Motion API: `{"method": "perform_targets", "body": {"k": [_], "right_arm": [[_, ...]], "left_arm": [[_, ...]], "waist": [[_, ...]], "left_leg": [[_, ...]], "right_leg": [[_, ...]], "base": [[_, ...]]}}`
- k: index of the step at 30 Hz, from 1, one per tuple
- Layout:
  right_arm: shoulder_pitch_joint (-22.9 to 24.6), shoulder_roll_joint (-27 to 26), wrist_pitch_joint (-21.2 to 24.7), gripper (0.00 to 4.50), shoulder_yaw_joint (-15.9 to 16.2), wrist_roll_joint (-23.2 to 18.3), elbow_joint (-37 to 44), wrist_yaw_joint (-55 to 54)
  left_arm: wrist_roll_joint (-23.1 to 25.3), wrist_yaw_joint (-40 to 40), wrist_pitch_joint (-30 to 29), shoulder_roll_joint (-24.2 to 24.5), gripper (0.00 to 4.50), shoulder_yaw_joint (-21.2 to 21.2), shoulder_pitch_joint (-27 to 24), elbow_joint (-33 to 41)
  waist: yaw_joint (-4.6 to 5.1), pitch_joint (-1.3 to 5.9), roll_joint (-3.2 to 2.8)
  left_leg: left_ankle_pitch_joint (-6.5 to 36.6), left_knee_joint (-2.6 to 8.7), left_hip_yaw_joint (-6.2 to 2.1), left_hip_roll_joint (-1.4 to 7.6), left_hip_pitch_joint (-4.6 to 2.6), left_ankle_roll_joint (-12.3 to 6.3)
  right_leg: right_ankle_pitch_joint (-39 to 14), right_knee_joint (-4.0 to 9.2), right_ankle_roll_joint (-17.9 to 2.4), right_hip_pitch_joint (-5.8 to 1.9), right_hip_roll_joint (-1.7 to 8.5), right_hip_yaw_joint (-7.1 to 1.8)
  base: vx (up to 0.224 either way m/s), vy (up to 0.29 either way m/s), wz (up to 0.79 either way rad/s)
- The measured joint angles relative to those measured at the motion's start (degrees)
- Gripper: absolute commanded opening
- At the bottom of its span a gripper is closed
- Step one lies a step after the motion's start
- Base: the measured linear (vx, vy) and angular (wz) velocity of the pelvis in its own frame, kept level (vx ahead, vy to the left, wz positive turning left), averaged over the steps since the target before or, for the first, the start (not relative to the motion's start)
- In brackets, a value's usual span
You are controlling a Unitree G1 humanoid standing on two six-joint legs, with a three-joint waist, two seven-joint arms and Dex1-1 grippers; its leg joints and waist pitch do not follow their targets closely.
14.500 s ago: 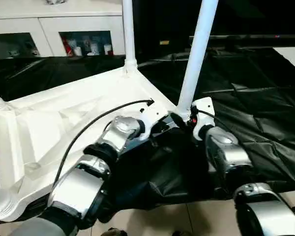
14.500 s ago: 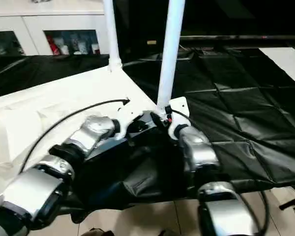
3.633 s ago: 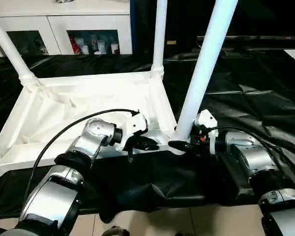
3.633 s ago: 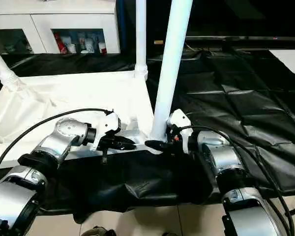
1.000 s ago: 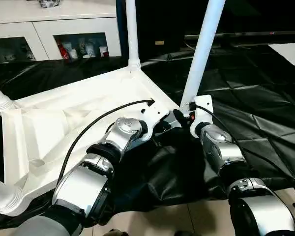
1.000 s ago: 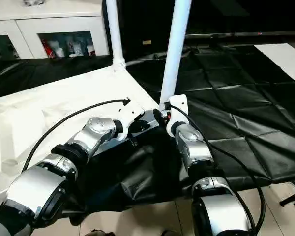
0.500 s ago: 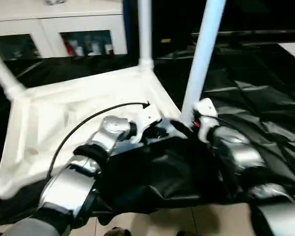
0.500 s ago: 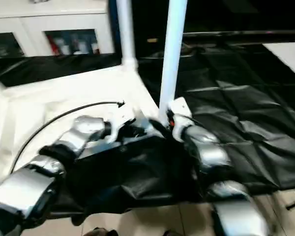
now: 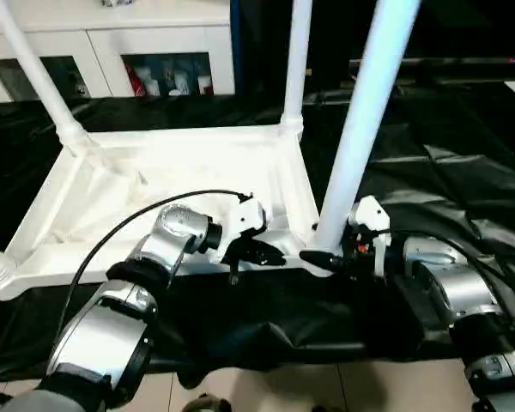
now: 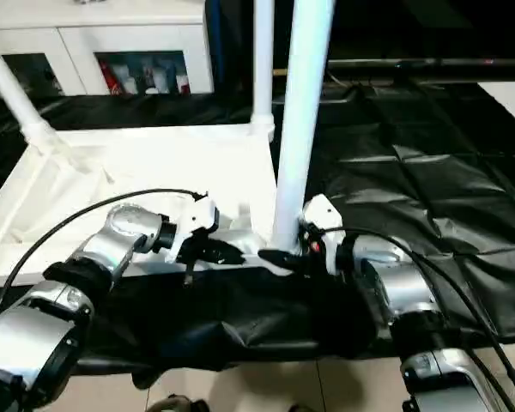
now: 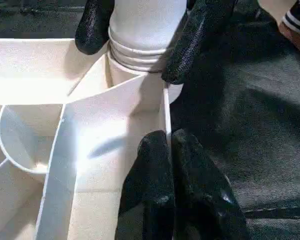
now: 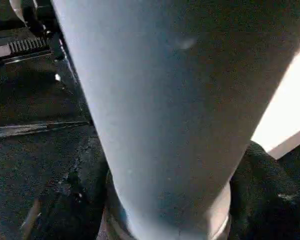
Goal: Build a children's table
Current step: Rotate leg to tighten
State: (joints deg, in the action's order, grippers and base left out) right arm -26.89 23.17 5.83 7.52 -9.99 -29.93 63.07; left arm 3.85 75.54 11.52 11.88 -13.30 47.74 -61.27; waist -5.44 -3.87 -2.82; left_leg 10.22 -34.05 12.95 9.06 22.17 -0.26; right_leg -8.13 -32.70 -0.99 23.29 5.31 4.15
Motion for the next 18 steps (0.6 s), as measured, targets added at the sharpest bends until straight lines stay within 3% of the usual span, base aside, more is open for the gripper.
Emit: {"method": "perform_targets", "body": {"k": [6,9,13,18], "right_arm": [[0.4,0.0,0.6,2.72,0.3,0.0,0.7,-0.9],[0.0,-2.1,0.9,2.70,-1.2,1.4,-0.9,-7.9],[-5.0,-9.4,0.8,2.70,-5.2,3.0,-8.9,-28.4],[-9.6,-14.4,0.1,2.69,-9.4,2.9,-15.5,-44.5]], "left_arm": [[0.2,-0.7,-0.4,-0.1,0.00,0.0,-0.2,0.2],[1.2,-6.8,-0.7,-1.1,0.00,0.0,0.2,-0.5],[2.6,-21.0,-4.9,-4.8,0.00,1.1,3.8,-4.5],[2.4,-31.8,-8.8,-10.0,0.00,3.0,6.3,-7.5]], "waist": [[-0.07,0.00,0.01],[0.22,0.02,0.03],[1.86,0.00,0.00],[3.32,0.04,-0.09]], "left_leg": [[0.0,0.00,0.00,0.00,0.00,0.00],[0.0,-0.04,0.00,0.00,-0.09,0.01],[0.0,-0.24,-0.04,-0.01,-0.15,0.04],[0.0,-0.21,-0.04,-0.11,-0.08,-0.01]], "right_leg": [[0.0,0.00,0.0,0.00,0.00,0.00],[0.0,-0.05,0.0,-0.03,0.00,-0.01],[-0.2,-0.13,0.3,-0.03,0.01,-0.04],[-0.1,0.05,0.2,-0.09,0.01,-0.12]], "base": [[0.000,0.000,0.00],[0.000,0.000,0.00],[0.000,0.000,0.00],[0.000,0.000,0.00]]}}
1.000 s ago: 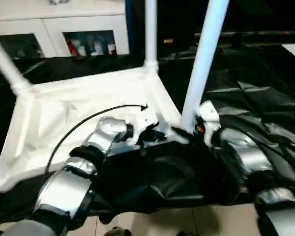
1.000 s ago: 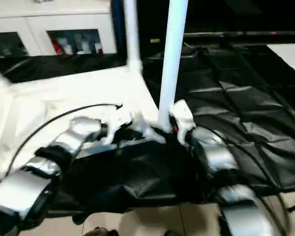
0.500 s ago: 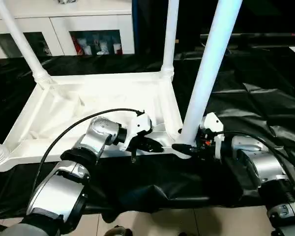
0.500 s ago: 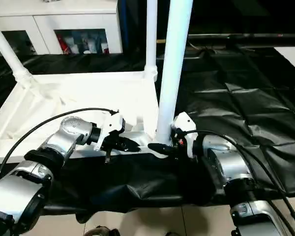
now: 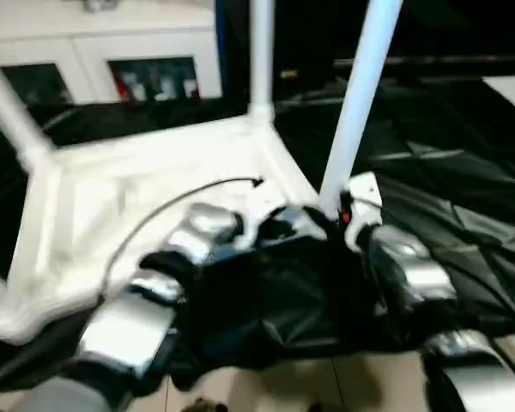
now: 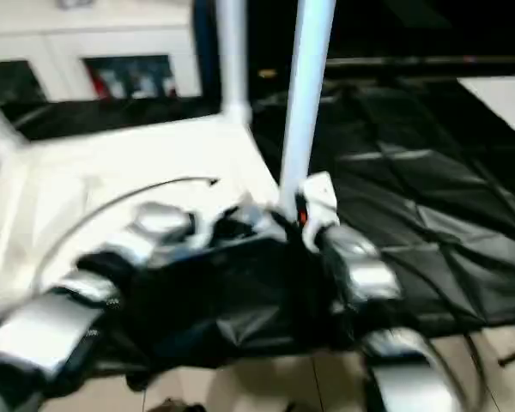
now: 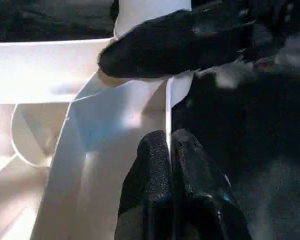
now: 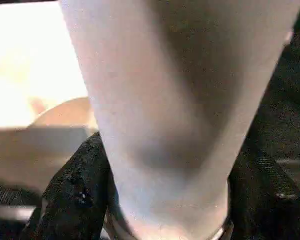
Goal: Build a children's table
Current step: Rotate leg to tighten
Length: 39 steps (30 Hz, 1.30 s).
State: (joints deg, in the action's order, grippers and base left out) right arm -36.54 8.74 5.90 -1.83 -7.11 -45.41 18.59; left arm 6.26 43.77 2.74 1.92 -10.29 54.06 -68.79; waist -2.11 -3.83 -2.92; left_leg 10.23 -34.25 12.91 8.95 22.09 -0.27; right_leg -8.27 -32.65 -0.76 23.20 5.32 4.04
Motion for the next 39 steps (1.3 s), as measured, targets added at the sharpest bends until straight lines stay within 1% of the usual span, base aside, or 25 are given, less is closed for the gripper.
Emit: {"method": "perform_targets", "body": {"k": [3,5,6,7,9,11,12,16,18,20,21,22,25,26,28,30,31,34,35,36,39], "right_arm": [[-2.4,-1.9,-1.1,2.69,-0.7,0.2,-3.6,-5.1],[-3.5,-2.6,-2.1,2.69,-1.0,0.8,-5.6,-6.3],[-4.0,-2.9,-2.6,3.25,-1.1,1.0,-6.6,-6.3],[-4.1,-2.9,-3.4,3.39,-1.0,1.2,-7.1,-5.9],[-4.0,-2.9,-4.6,3.39,-1.6,0.7,-7.3,-3.4],[-3.5,-2.6,-6.2,3.74,-1.8,0.5,-7.4,-0.9],[-3.2,-2.4,-6.8,3.82,-1.8,0.5,-7.4,0.2],[-2.1,-1.3,-8.5,3.82,-1.5,0.0,-7.0,5.4],[-1.2,0.2,-8.7,3.82,-0.4,0.0,-5.9,8.8],[0.9,3.1,-8.7,3.82,1.6,0.0,-3.2,15.8],[1.3,3.7,-8.6,3.82,2.0,0.0,-2.6,16.9],[2.9,6.0,-8.5,3.82,3.2,0.0,-0.5,22.7],[3.5,7.0,-8.5,3.82,4.2,0.0,0.5,26.7],[4.2,8.3,-8.3,3.82,4.7,0.0,1.7,28.5],[6.3,10.8,-7.7,3.82,6.2,-0.2,5.2,34.2],[7.6,12.4,-6.6,3.82,7.0,-0.9,7.7,38.0],[8.2,13.2,-5.9,3.82,7.9,-1.6,9.2,40.6],[9.0,14.3,-4.6,3.82,8.9,-2.4,11.3,44.2],[9.0,14.5,-4.2,3.67,9.0,-2.5,11.5,44.8],[9.0,14.6,-4.0,3.67,9.0,-2.5,11.6,45.2],[9.0,14.7,-3.7,3.47,9.0,-2.6,11.7,45.8]], "left_arm": [[-0.1,-4.0,-0.9,-1.7,0.00,0.6,0.6,-0.8],[-0.1,-5.1,-1.0,-2.3,0.00,0.9,0.6,-1.1],[-0.1,-5.2,-1.0,-2.4,0.00,1.0,0.6,-1.3],[-0.1,-5.2,-0.9,-2.4,0.00,1.0,0.6,-1.3],[-0.1,-4.8,-0.3,-2.1,0.00,1.0,0.6,-1.5],[0.0,-3.9,0.2,-1.7,0.00,1.0,0.6,-1.5],[0.1,-3.4,0.4,-1.5,0.00,1.0,0.6,-1.5],[0.1,-0.8,1.3,-0.5,0.00,0.9,0.6,-1.5],[0.1,1.2,2.0,0.4,0.00,0.7,0.5,-1.5],[0.1,5.2,3.1,1.9,0.00,0.3,0.0,-1.1],[0.1,5.9,3.3,2.1,0.00,0.2,-0.1,-1.0],[0.1,9.3,4.6,3.4,0.00,-0.1,-0.7,-0.6],[0.2,12.0,5.3,4.7,0.00,-0.7,-1.2,-0.1],[0.2,13.5,5.7,5.3,0.00,-1.0,-1.4,0.2],[0.1,18.8,7.3,6.7,0.00,-1.4,-2.6,1.5],[0.0,23.0,7.7,7.9,0.00,-2.0,-3.2,2.5],[-0.3,25.7,7.8,8.6,0.00,-2.2,-3.8,3.4],[-0.4,29.5,8.3,9.6,0.00,-2.7,-4.4,4.5],[-0.4,30.0,8.5,9.7,0.00,-2.9,-4.4,4.5],[-0.4,30.5,8.6,9.8,0.00,-3.1,-4.4,4.6],[-0.3,31.0,8.9,9.8,0.00,-3.2,-4.4,4.6]], "waist": [[0.23,0.11,-0.17],[0.30,0.23,-0.37],[0.32,0.25,-0.41],[0.31,0.26,-0.42],[0.44,0.23,-0.48],[0.53,0.20,-0.53],[0.52,0.20,-0.53],[0.45,0.19,-0.55],[0.35,0.18,-0.55],[0.03,0.18,-0.57],[-0.03,0.18,-0.57],[-0.35,0.17,-0.58],[-0.50,0.17,-0.60],[-0.65,0.17,-0.64],[-1.21,0.17,-0.63],[-1.38,0.17,-0.63],[-1.54,0.17,-0.63],[-2.17,0.17,-0.64],[-2.31,0.17,-0.64],[-2.46,0.17,-0.64],[-2.75,0.17,-0.63]], "left_leg": [[0.0,0.06,-0.06,-0.01,0.01,-0.02],[0.0,0.09,-0.08,-0.01,0.00,-0.02],[0.0,0.09,-0.09,0.00,0.00,-0.02],[0.0,0.09,-0.10,0.00,-0.01,-0.02],[0.0,0.09,-0.09,0.00,0.01,-0.02],[0.0,0.10,-0.09,0.00,0.06,-0.04],[0.0,0.12,-0.09,0.00,0.08,-0.04],[0.0,0.25,-0.08,0.05,0.10,-0.04],[0.0,0.26,-0.08,0.10,0.11,-0.04],[0.0,0.27,-0.08,0.13,0.13,-0.04],[0.0,0.27,-0.08,0.13,0.14,-0.04],[0.0,0.26,-0.08,0.15,0.14,-0.04],[0.0,0.11,-0.08,0.19,0.12,-0.03],[0.0,0.09,-0.08,0.19,0.12,-0.03],[0.0,0.09,-0.07,0.18,0.08,-0.03],[0.0,0.08,-0.06,0.18,0.08,-0.03],[0.0,0.09,-0.06,0.18,0.08,-0.03],[0.0,0.08,-0.04,0.18,0.09,-0.03],[0.0,0.08,-0.04,0.18,0.09,-0.03],[0.0,0.07,-0.03,0.18,0.09,-0.03],[0.0,0.07,0.00,0.17,0.08,-0.03]], "right_leg": [[0.2,-0.01,-0.3,-0.01,0.00,0.05],[0.2,-0.01,-0.3,-0.01,0.00,0.08],[0.2,-0.01,-0.3,-0.01,0.00,0.10],[0.2,-0.01,-0.3,-0.02,0.00,0.12],[0.2,0.02,-0.3,-0.02,0.00,0.11],[0.2,0.03,-0.3,0.01,0.00,0.11],[0.2,0.03,-0.3,0.03,0.00,0.12],[0.2,0.00,-0.2,0.11,-0.02,0.20],[0.1,0.01,-0.2,0.12,-0.03,0.26],[0.1,0.00,-0.2,0.12,-0.03,0.33],[0.1,0.00,-0.2,0.11,-0.03,0.33],[0.1,-0.02,-0.2,0.11,-0.03,0.35],[0.1,-0.17,-0.2,0.11,-0.03,0.35],[0.1,-0.17,-0.2,0.11,-0.03,0.33],[0.1,-0.13,-0.2,0.05,-0.03,0.31],[0.1,-0.12,-0.2,0.05,-0.02,0.29],[0.1,-0.12,-0.2,0.05,-0.02,0.29],[0.1,-0.13,-0.2,0.05,-0.02,0.27],[0.1,-0.13,-0.2,0.05,-0.02,0.26],[0.1,-0.13,-0.2,0.04,-0.02,0.24],[0.1,-0.12,-0.2,0.05,-0.02,0.21]], "base": [[0.000,0.000,0.00],[0.000,0.000,0.00],[0.000,0.000,0.00],[0.000,0.000,0.00],[0.000,0.000,0.00],[0.000,0.000,0.00],[0.000,0.000,0.00],[0.000,0.000,0.00],[0.000,0.000,0.00],[0.000,0.000,0.00],[0.000,0.000,0.00],[0.000,0.000,0.00],[0.000,0.000,0.00],[0.000,0.000,0.00],[0.000,0.000,0.00],[0.000,0.000,0.00],[0.000,0.000,0.00],[0.000,0.000,0.00],[0.000,0.000,0.00],[0.000,0.000,0.00],[0.000,0.000,0.00]]}}
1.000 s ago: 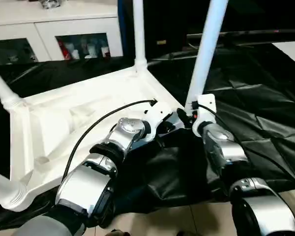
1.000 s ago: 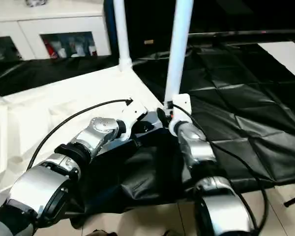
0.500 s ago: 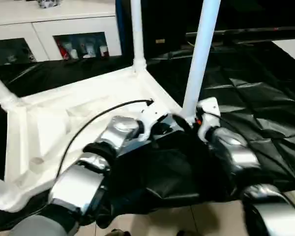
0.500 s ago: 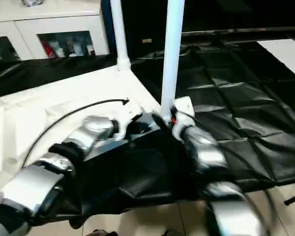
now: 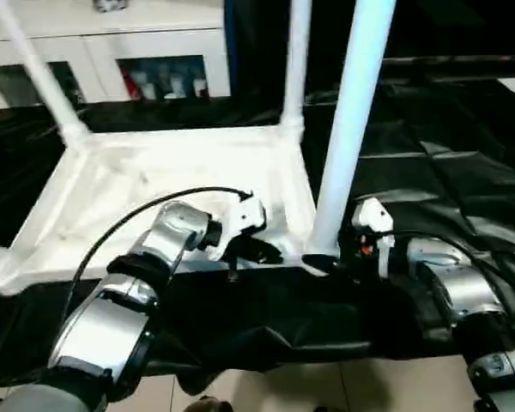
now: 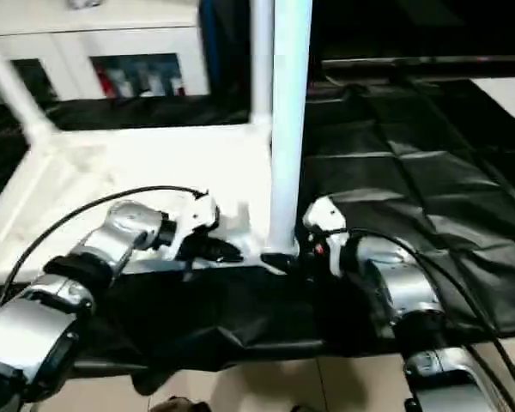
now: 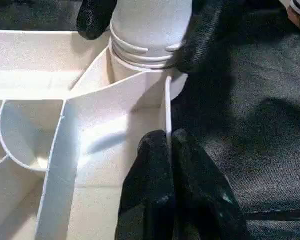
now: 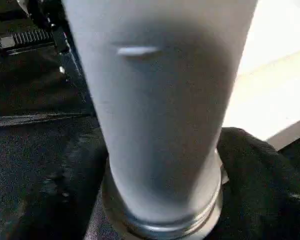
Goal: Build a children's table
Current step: Rotate leg to tighten
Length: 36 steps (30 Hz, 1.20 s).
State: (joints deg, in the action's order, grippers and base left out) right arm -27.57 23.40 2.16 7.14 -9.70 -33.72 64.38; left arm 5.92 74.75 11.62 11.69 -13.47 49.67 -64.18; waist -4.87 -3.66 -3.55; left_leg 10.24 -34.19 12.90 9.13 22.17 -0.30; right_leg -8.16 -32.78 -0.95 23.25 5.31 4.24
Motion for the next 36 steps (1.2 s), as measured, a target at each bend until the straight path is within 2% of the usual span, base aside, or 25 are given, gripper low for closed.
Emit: {"method": "perform_targets", "body": {"k": [1,4,6,12,15,20,23,25,26,28,34,36], "right_arm": [[0.0,0.0,0.2,3.25,0.0,0.0,0.2,0.4],[0.6,0.4,2.0,3.11,0.1,-0.2,1.9,1.2],[0.6,0.4,2.4,2.85,0.1,-0.5,2.1,1.2],[0.8,-0.3,2.7,2.71,-0.2,-0.5,1.9,-2.2],[-0.5,-3.7,2.1,2.71,-2.5,0.9,-1.5,-12.0],[-5.9,-11.3,3.0,2.69,-7.7,2.0,-9.1,-35.2],[-9.8,-14.7,3.3,2.69,-9.5,2.2,-13.8,-44.3],[-11.1,-15.7,2.9,2.69,-9.8,2.9,-15.5,-46.7],[-11.3,-15.9,1.8,3.04,-9.7,3.4,-16.2,-46.8],[-11.3,-16.0,0.4,3.39,-9.8,3.5,-16.9,-46.2],[-11.3,-14.9,-0.4,3.75,-10.2,2.7,-17.0,-39.8],[-10.7,-13.0,-0.4,3.86,-9.1,2.5,-16.3,-34.6]], "left_arm": [[0.0,0.0,0.0,0.0,0.00,0.0,0.0,0.0],[0.0,0.8,0.0,0.1,0.00,0.0,-0.2,0.6],[0.0,0.9,0.0,0.1,0.00,0.0,-0.3,0.8],[0.0,-1.7,-1.2,-0.3,0.00,0.1,-0.4,0.9],[0.5,-9.7,-2.9,-2.1,0.00,0.9,0.2,0.0],[1.0,-27.1,-8.3,-8.4,0.00,2.9,3.7,-4.1],[1.0,-34.1,-10.0,-11.6,0.00,3.7,5.0,-5.6],[1.0,-36.0,-10.3,-12.3,0.00,3.8,5.1,-5.7],[1.0,-36.1,-10.3,-12.4,0.00,4.0,5.1,-5.8],[1.0,-35.9,-10.0,-12.3,0.00,4.1,5.1,-5.8],[1.0,-32.3,-8.5,-10.8,0.00,4.1,5.1,-5.9],[0.7,-29.4,-7.4,-9.9,0.00,4.1,4.8,-5.9]], "waist": [[-0.09,0.00,0.00],[-0.24,0.00,0.00],[-0.24,0.00,0.01],[-0.17,0.00,0.01],[0.41,0.02,0.05],[2.62,0.04,0.10],[3.38,0.05,0.10],[3.68,0.07,0.10],[3.70,0.07,0.11],[3.68,0.07,0.09],[3.99,0.06,0.09],[3.85,0.06,0.09]], "left_leg": [[0.0,0.00,0.00,0.00,0.00,0.00],[0.0,0.02,-0.01,0.00,0.01,0.00],[0.0,0.02,0.00,0.00,0.01,0.00],[0.0,0.01,0.00,0.00,-0.06,0.01],[0.0,-0.11,-0.01,0.00,-0.19,0.02],[0.0,-0.26,-0.03,-0.08,-0.15,0.02],[0.0,-0.18,-0.02,-0.14,-0.05,-0.02],[0.0,-0.15,-0.02,-0.16,-0.04,-0.06],[0.0,-0.12,-0.03,-0.16,-0.04,-0.07],[0.0,-0.05,-0.04,-0.16,-0.05,-0.07],[0.0,-0.01,-0.03,-0.13,0.09,-0.08],[0.1,0.03,-0.03,-0.13,0.12,-0.14]], "right_leg": [[0.0,0.00,0.0,0.01,0.00,0.01],[0.0,-0.01,0.0,0.02,0.00,0.02],[0.0,-0.01,0.0,0.02,0.00,0.01],[0.0,-0.02,0.1,-0.01,0.00,0.00],[-0.2,-0.06,0.4,-0.08,0.00,-0.01],[-0.2,0.24,0.4,-0.19,0.02,-0.08],[-0.2,0.62,0.4,-0.24,0.02,-0.11],[-0.2,0.66,0.3,-0.25,0.02,-0.11],[-0.1,0.66,0.2,-0.25,0.02,-0.10],[-0.1,0.65,0.1,-0.24,0.02,-0.08],[0.1,0.64,-0.1,-0.10,0.02,0.00],[0.2,0.62,-0.2,-0.08,0.02,0.05]], "base": [[0.000,0.000,0.00],[0.000,0.000,0.00],[0.000,0.000,0.00],[0.000,0.000,0.00],[0.000,0.000,0.00],[0.000,0.000,0.00],[0.000,0.000,0.00],[0.000,0.000,0.00],[0.000,0.000,0.00],[0.000,0.000,0.00],[0.000,0.000,0.00],[0.000,0.000,0.00]]}}
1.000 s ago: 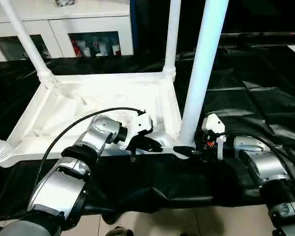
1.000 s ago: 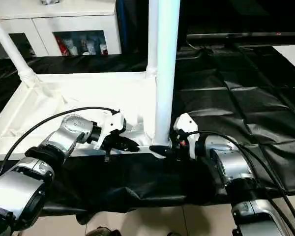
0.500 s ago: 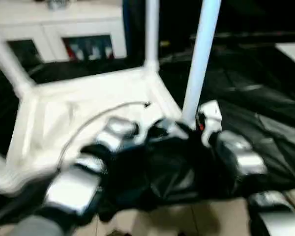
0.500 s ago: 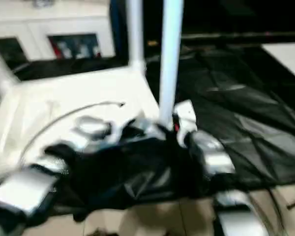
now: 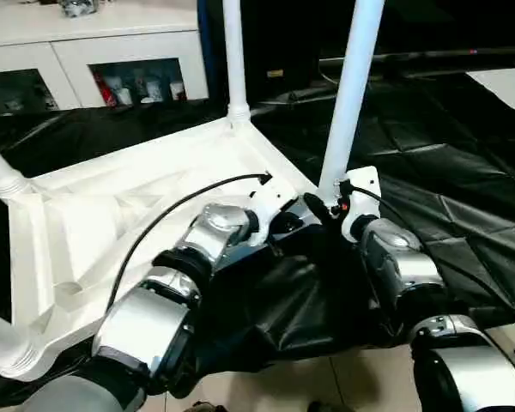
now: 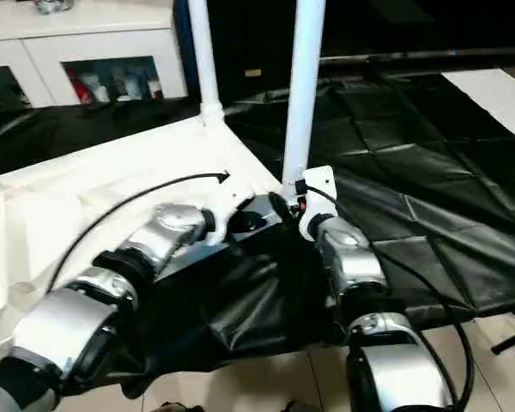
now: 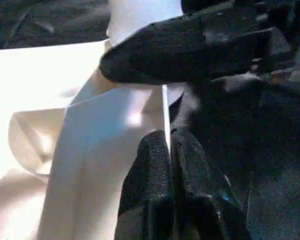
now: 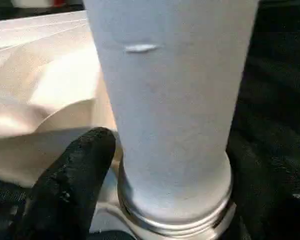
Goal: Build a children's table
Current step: Rotate leg to tighten
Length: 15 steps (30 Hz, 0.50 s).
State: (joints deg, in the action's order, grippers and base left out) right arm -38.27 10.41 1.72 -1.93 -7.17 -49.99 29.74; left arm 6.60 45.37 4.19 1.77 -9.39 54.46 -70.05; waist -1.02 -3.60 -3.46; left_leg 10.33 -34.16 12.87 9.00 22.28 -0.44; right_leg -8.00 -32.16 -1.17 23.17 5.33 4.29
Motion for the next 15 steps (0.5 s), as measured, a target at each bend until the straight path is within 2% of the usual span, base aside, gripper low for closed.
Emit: {"method": "perform_targets", "body": {"k": [7,15], "right_arm": [[4.9,7.6,-0.1,3.86,4.3,0.0,6.9,18.2],[9.3,14.5,2.0,3.86,8.5,-1.0,15.7,33.2]], "left_arm": [[-0.2,11.8,3.7,3.4,0.00,-0.7,-1.6,1.2],[-0.4,24.7,6.1,6.5,0.00,-2.0,-3.3,3.1]], "waist": [[-2.38,0.00,-0.02],[-3.89,0.00,-0.02]], "left_leg": [[0.0,0.04,-0.02,0.34,0.13,-0.06],[0.0,-0.09,-0.01,0.38,0.15,-0.03]], "right_leg": [[-0.1,-0.10,0.1,0.04,-0.01,0.57],[0.0,-0.10,0.1,-0.05,0.05,0.63]], "base": [[0.000,0.000,0.00],[0.000,0.000,0.00]]}}
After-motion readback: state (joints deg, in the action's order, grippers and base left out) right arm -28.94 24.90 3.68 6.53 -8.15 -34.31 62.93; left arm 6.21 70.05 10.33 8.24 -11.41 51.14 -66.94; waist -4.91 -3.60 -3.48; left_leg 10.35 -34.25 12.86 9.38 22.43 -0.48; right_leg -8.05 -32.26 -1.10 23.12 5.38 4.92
